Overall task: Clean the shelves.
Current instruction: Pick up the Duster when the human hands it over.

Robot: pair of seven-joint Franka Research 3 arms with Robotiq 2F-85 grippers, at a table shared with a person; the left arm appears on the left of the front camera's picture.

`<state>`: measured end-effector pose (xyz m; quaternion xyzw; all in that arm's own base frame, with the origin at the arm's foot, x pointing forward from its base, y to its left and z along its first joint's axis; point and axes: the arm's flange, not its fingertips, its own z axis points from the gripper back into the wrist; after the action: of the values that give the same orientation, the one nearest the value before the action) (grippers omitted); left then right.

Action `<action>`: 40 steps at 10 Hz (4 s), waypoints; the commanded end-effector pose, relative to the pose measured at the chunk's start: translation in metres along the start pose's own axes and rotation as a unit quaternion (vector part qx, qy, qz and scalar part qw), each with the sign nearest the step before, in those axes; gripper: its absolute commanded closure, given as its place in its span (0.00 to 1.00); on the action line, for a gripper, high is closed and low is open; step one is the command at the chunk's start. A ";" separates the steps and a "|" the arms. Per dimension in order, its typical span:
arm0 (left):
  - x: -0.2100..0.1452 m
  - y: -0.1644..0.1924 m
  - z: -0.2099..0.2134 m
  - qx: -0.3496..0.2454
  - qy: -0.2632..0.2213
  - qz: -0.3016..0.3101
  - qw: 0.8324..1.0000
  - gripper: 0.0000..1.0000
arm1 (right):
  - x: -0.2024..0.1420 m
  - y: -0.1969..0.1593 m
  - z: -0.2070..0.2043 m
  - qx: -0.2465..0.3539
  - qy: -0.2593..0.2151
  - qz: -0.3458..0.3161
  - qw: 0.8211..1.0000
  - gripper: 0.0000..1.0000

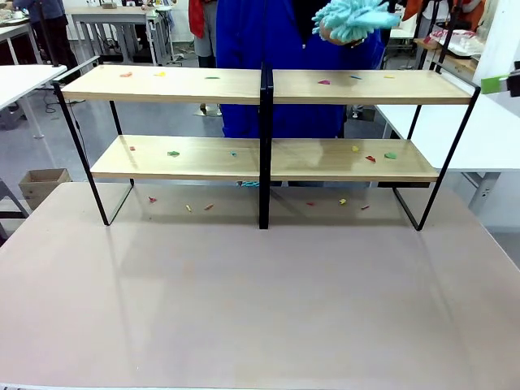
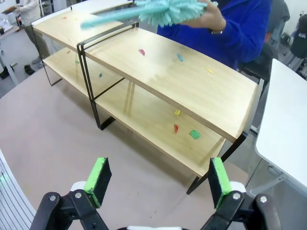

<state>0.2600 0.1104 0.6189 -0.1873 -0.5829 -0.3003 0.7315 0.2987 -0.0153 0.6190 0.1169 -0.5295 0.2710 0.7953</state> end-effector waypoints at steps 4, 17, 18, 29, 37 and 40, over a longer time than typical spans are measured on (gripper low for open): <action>-0.002 0.002 0.000 -0.003 0.003 -0.001 1.000 0.00 | -0.011 0.006 0.010 0.004 -0.036 0.004 0.999 0.00; -0.002 0.002 0.000 -0.003 0.003 -0.001 1.000 0.00 | 0.120 -0.034 -0.040 0.091 0.106 -0.302 0.943 0.00; -0.002 0.002 0.000 -0.003 0.003 -0.001 1.000 0.00 | 0.140 -0.034 -0.061 0.078 0.105 -0.355 0.926 0.00; -0.002 0.002 0.000 -0.003 0.003 -0.001 1.000 0.00 | 0.150 -0.047 -0.192 0.188 0.174 -0.488 0.834 0.00; -0.002 0.002 0.000 -0.003 0.003 -0.001 1.000 0.00 | 0.150 -0.046 -0.195 0.191 0.188 -0.484 0.833 1.00; -0.002 0.002 0.000 -0.003 0.003 -0.001 1.000 0.00 | 0.148 -0.047 -0.196 0.183 0.189 -0.487 0.833 1.00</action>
<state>0.2609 0.1117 0.6172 -0.1905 -0.5828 -0.3001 0.7307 0.5212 0.0820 0.6727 0.4516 -0.1913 -0.0320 0.8709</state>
